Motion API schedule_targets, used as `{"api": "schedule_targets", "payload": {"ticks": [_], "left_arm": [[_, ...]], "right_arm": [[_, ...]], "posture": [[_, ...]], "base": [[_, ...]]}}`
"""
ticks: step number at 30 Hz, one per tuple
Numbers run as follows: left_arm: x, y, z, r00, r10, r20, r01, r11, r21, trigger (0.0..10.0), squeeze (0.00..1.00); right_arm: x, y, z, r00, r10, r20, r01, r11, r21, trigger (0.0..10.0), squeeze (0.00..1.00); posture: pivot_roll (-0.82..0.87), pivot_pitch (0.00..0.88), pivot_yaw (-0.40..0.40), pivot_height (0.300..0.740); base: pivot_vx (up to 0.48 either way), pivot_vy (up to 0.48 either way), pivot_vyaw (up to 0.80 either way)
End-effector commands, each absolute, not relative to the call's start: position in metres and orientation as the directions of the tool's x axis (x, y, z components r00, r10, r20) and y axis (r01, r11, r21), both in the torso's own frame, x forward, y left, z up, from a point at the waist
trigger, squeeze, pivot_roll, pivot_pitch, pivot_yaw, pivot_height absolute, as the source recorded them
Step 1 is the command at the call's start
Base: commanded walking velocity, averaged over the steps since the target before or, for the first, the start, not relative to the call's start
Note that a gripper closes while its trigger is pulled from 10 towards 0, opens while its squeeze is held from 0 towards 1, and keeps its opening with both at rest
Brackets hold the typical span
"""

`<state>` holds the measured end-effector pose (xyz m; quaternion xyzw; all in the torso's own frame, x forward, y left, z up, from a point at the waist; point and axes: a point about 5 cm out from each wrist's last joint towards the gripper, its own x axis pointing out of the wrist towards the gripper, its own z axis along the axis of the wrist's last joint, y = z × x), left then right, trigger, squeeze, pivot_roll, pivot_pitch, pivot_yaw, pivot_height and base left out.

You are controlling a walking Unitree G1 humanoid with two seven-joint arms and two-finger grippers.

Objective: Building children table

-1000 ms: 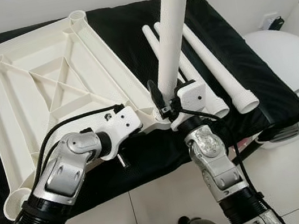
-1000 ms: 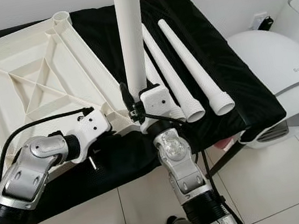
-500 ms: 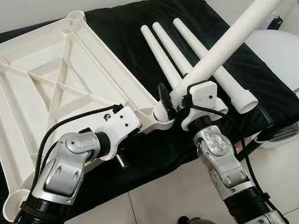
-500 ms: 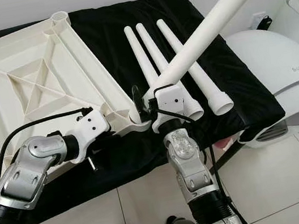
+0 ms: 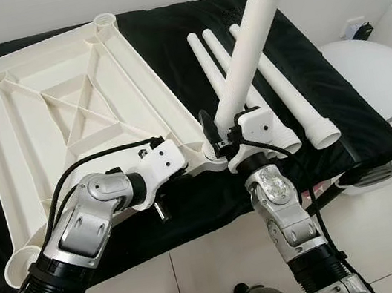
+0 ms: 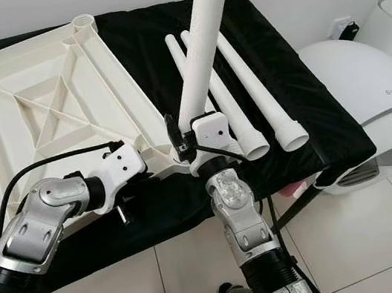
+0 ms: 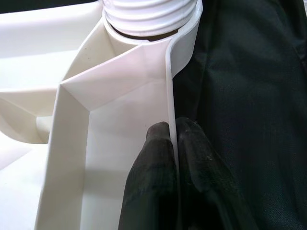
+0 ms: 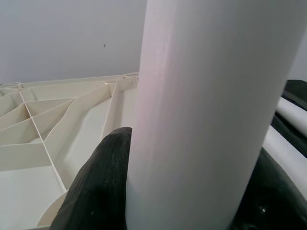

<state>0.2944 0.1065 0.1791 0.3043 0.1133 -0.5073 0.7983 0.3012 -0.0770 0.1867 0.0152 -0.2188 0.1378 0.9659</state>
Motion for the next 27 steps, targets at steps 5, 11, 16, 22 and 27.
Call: {"api": "schedule_targets", "payload": {"ticks": [5, 11, 16, 22, 27], "left_arm": [[0.296, 0.109, 0.179, 0.495, -0.719, -0.487, 0.858, 0.318, 0.403, 10.0, 0.00], [0.295, 0.109, 0.178, 0.496, -0.719, -0.487, 0.858, 0.319, 0.403, 10.0, 0.00], [0.293, 0.109, 0.176, 0.494, -0.719, -0.488, 0.859, 0.318, 0.401, 10.0, 0.00], [0.293, 0.109, 0.175, 0.495, -0.719, -0.488, 0.859, 0.319, 0.401, 10.0, 0.00], [0.292, 0.109, 0.175, 0.494, -0.718, -0.490, 0.860, 0.319, 0.399, 10.0, 0.00]], "right_arm": [[0.305, -0.087, 0.187, 0.861, 0.264, 0.435, -0.279, 0.960, -0.031, 0.0, 0.00], [0.307, -0.085, 0.192, 0.841, 0.301, 0.450, -0.325, 0.945, -0.027, 0.0, 0.00], [0.309, -0.080, 0.198, 0.802, 0.384, 0.458, -0.431, 0.903, -0.003, 10.0, 0.00], [0.310, -0.079, 0.203, 0.767, 0.442, 0.466, -0.507, 0.862, 0.017, 10.0, 0.00], [0.316, -0.088, 0.204, 0.729, 0.515, 0.451, -0.594, 0.803, 0.043, 10.0, 0.00]], "posture": [[0.06, 0.171, -0.045, 0.740], [0.06, 0.168, -0.047, 0.740], [0.06, 0.162, -0.051, 0.740], [0.06, 0.158, -0.053, 0.740], [0.06, 0.156, -0.053, 0.740]], "base": [[0.000, 0.000, 0.00], [0.000, 0.000, 0.00], [0.000, 0.000, 0.00], [0.000, 0.000, 0.00], [0.000, 0.000, 0.00]]}}
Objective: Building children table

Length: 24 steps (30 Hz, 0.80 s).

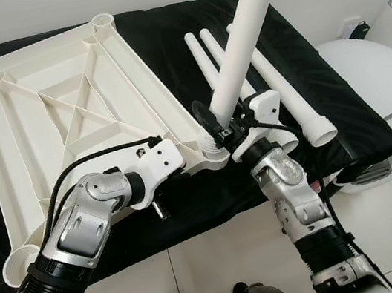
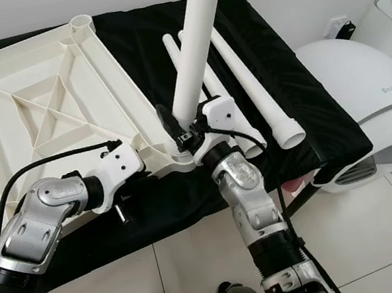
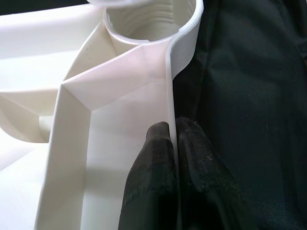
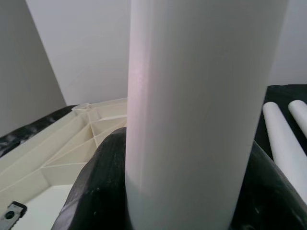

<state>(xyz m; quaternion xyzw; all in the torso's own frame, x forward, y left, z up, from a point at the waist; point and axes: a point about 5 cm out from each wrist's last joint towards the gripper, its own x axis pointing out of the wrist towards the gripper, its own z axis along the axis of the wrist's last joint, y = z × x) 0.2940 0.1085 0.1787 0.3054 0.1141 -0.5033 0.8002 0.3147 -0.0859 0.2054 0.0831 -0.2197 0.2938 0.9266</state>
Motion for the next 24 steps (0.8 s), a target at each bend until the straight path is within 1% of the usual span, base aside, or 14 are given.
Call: {"api": "schedule_targets", "payload": {"ticks": [1, 3, 7, 9, 10, 12, 16, 19, 22, 24], "left_arm": [[0.291, 0.110, 0.174, 0.492, -0.718, -0.492, 0.861, 0.317, 0.398, 10.0, 0.00], [0.290, 0.110, 0.174, 0.490, -0.718, -0.494, 0.862, 0.315, 0.397, 10.0, 0.00], [0.291, 0.115, 0.174, 0.494, -0.710, -0.502, 0.860, 0.317, 0.400, 10.0, 0.00], [0.291, 0.115, 0.174, 0.494, -0.710, -0.502, 0.860, 0.317, 0.400, 10.0, 0.00], [0.291, 0.118, 0.174, 0.496, -0.704, -0.508, 0.860, 0.316, 0.401, 10.0, 0.00], [0.290, 0.120, 0.174, 0.498, -0.700, -0.512, 0.859, 0.318, 0.401, 10.0, 0.00], [0.290, 0.122, 0.173, 0.498, -0.694, -0.520, 0.860, 0.317, 0.399, 10.0, 0.00], [0.289, 0.124, 0.172, 0.497, -0.691, -0.525, 0.861, 0.315, 0.400, 10.0, 0.00], [0.288, 0.124, 0.172, 0.496, -0.691, -0.525, 0.861, 0.315, 0.399, 10.0, 0.00], [0.286, 0.123, 0.172, 0.490, -0.695, -0.526, 0.865, 0.310, 0.395, 10.0, 0.00]], "right_arm": [[0.318, -0.093, 0.203, 0.696, 0.575, 0.430, -0.644, 0.764, 0.021, 10.0, 0.00], [0.319, -0.096, 0.203, 0.684, 0.597, 0.419, -0.662, 0.749, 0.014, 10.0, 0.00], [0.325, -0.114, 0.201, 0.647, 0.664, 0.375, -0.706, 0.707, -0.034, 10.0, 0.00], [0.325, -0.114, 0.201, 0.647, 0.664, 0.375, -0.706, 0.707, -0.034, 10.0, 0.00], [0.327, -0.121, 0.198, 0.623, 0.703, 0.342, -0.734, 0.677, -0.055, 10.0, 0.00], [0.328, -0.127, 0.197, 0.600, 0.735, 0.317, -0.753, 0.652, -0.087, 10.0, 0.00], [0.329, -0.129, 0.198, 0.586, 0.745, 0.319, -0.760, 0.641, -0.103, 10.0, 0.00], [0.329, -0.126, 0.200, 0.555, 0.764, 0.330, -0.790, 0.608, -0.081, 10.0, 0.00], [0.329, -0.125, 0.201, 0.543, 0.769, 0.337, -0.798, 0.598, -0.078, 10.0, 0.00], [0.330, -0.119, 0.204, 0.511, 0.780, 0.360, -0.817, 0.571, -0.077, 10.0, 0.00]], "posture": [[0.06, 0.158, -0.051, 0.740], [0.06, 0.158, -0.051, 0.740], [0.06, 0.165, -0.048, 0.740], [0.06, 0.165, -0.048, 0.740], [0.06, 0.172, -0.047, 0.740], [0.06, 0.175, -0.047, 0.740], [0.06, 0.177, -0.048, 0.740], [0.07, 0.181, -0.049, 0.740], [0.07, 0.181, -0.049, 0.740], [0.07, 0.184, -0.051, 0.740]], "base": [[0.000, 0.000, 0.00], [0.000, 0.000, 0.00], [0.000, 0.000, 0.00], [0.000, 0.000, 0.00], [0.000, 0.000, 0.00], [0.000, 0.000, 0.00], [0.000, 0.000, 0.00], [0.000, 0.000, 0.00], [0.000, 0.000, 0.00], [0.000, 0.000, 0.00]]}}
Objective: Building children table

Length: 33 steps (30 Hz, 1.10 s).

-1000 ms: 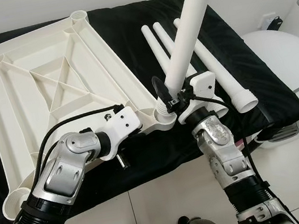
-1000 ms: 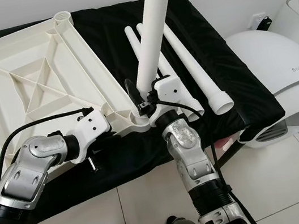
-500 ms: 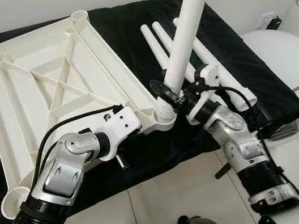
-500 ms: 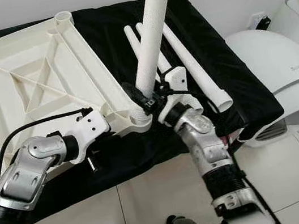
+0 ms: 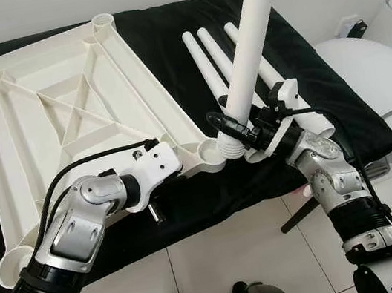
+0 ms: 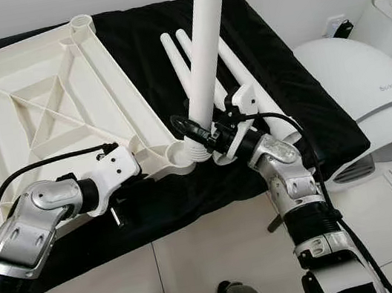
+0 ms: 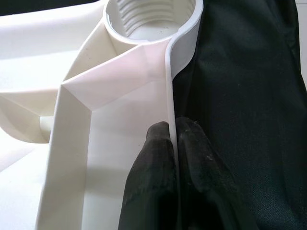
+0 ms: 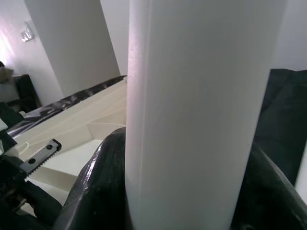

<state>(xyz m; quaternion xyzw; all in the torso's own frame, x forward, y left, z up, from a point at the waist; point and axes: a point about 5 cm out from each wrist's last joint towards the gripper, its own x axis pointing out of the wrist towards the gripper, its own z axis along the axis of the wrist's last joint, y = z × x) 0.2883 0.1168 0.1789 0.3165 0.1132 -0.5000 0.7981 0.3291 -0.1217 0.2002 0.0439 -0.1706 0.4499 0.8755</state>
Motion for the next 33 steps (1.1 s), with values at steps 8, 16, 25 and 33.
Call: {"api": "schedule_targets", "payload": {"ticks": [8, 16, 25, 33], "left_arm": [[0.282, 0.122, 0.172, 0.478, -0.702, -0.528, 0.871, 0.301, 0.388, 10.0, 0.00], [0.282, 0.122, 0.173, 0.480, -0.703, -0.525, 0.869, 0.303, 0.390, 10.0, 0.00], [0.281, 0.121, 0.174, 0.478, -0.706, -0.522, 0.870, 0.302, 0.388, 10.0, 0.00], [0.280, 0.120, 0.174, 0.475, -0.708, -0.523, 0.872, 0.300, 0.386, 10.0, 0.00]], "right_arm": [[0.331, -0.105, 0.208, 0.447, 0.805, 0.391, -0.852, 0.516, -0.088, 10.0, 0.00], [0.330, -0.101, 0.197, 0.446, 0.816, 0.369, -0.861, 0.504, -0.073, 10.0, 0.00], [0.329, -0.102, 0.168, 0.496, 0.812, 0.308, -0.844, 0.534, -0.051, 10.0, 0.00], [0.333, -0.106, 0.164, 0.528, 0.794, 0.302, -0.819, 0.570, -0.067, 10.0, 0.00]], "posture": [[0.07, 0.188, -0.054, 0.740], [0.08, 0.189, -0.054, 0.740], [0.08, 0.198, -0.048, 0.740], [0.08, 0.198, -0.047, 0.740]], "base": [[0.000, 0.000, 0.00], [0.000, 0.000, 0.00], [0.000, 0.000, 0.00], [0.000, 0.000, 0.00]]}}
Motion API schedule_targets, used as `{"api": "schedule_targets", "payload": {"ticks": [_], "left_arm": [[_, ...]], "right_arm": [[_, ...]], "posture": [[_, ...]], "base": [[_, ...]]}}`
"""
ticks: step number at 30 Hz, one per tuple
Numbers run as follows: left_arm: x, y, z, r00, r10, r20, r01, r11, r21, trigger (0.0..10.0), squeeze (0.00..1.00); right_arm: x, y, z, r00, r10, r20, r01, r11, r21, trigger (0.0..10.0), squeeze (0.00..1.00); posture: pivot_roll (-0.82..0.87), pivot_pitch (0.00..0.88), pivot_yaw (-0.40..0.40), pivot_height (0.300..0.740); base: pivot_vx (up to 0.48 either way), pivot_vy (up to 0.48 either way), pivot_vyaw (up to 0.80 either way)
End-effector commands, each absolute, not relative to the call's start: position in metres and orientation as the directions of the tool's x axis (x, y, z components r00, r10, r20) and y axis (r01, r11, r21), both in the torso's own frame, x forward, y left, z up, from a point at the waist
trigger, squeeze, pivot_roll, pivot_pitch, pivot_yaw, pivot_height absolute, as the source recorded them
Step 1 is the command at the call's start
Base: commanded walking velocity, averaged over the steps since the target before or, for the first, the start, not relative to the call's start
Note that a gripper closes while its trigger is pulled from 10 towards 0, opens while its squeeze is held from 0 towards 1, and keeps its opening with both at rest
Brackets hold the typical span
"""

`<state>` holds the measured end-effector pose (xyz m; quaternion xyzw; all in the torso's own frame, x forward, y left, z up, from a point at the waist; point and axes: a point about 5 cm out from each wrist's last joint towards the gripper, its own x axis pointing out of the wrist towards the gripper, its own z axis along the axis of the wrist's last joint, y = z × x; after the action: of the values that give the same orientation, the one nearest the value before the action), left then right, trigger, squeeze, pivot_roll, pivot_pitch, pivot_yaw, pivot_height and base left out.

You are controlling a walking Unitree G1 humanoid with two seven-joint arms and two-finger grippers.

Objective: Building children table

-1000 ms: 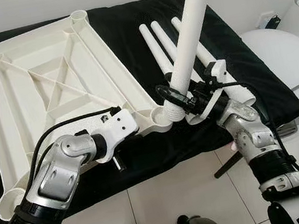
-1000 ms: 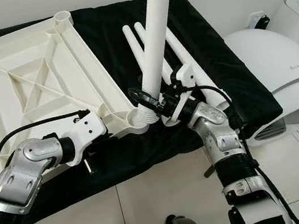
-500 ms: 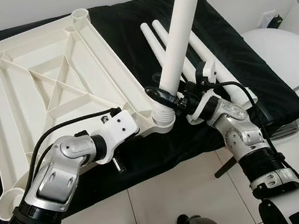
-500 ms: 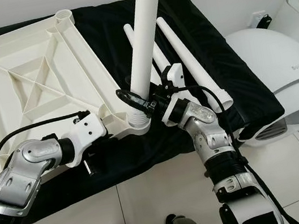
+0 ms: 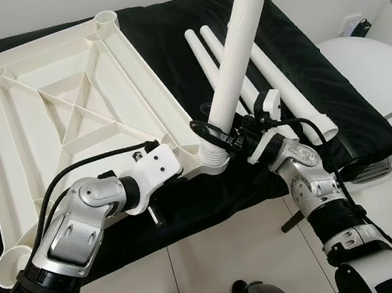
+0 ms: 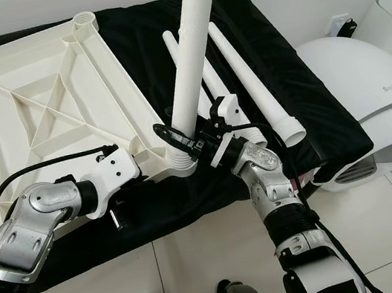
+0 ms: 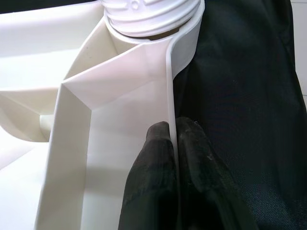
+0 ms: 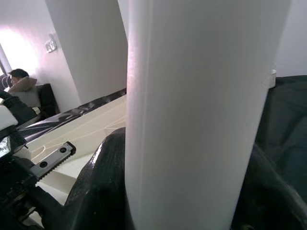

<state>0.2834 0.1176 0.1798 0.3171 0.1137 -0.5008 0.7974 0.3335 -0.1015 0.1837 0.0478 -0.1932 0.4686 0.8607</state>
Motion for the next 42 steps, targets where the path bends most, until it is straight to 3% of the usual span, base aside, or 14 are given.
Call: {"api": "schedule_targets", "payload": {"ticks": [1, 5, 7, 16, 42], "left_arm": [[0.280, 0.120, 0.174, 0.475, -0.708, -0.523, 0.872, 0.300, 0.386, 10.0, 0.00], [0.280, 0.120, 0.174, 0.475, -0.708, -0.523, 0.873, 0.301, 0.385, 10.0, 0.00], [0.279, 0.121, 0.174, 0.476, -0.707, -0.523, 0.872, 0.303, 0.384, 10.0, 0.00], [0.279, 0.120, 0.175, 0.478, -0.709, -0.518, 0.871, 0.307, 0.384, 10.0, 0.00], [0.280, 0.120, 0.177, 0.479, -0.710, -0.516, 0.870, 0.305, 0.387, 10.0, 0.00]], "right_arm": [[0.333, -0.106, 0.164, 0.528, 0.794, 0.302, -0.819, 0.570, -0.067, 10.0, 0.00], [0.332, -0.106, 0.164, 0.520, 0.802, 0.294, -0.813, 0.570, -0.117, 10.0, 0.00], [0.327, -0.101, 0.165, 0.475, 0.836, 0.275, -0.822, 0.533, -0.199, 10.0, 0.00], [0.318, -0.094, 0.159, 0.412, 0.883, 0.226, -0.836, 0.465, -0.290, 10.0, 0.00], [0.311, -0.096, 0.137, 0.489, 0.848, 0.204, -0.820, 0.527, -0.223, 10.0, 0.00]], "posture": [[0.08, 0.198, -0.047, 0.740], [0.08, 0.199, -0.048, 0.740], [0.08, 0.199, -0.051, 0.740], [0.07, 0.199, -0.056, 0.740], [0.07, 0.198, -0.047, 0.740]], "base": [[0.000, 0.000, 0.00], [0.000, 0.000, 0.00], [0.000, 0.000, 0.00], [0.000, 0.000, 0.00], [0.000, 0.000, 0.00]]}}
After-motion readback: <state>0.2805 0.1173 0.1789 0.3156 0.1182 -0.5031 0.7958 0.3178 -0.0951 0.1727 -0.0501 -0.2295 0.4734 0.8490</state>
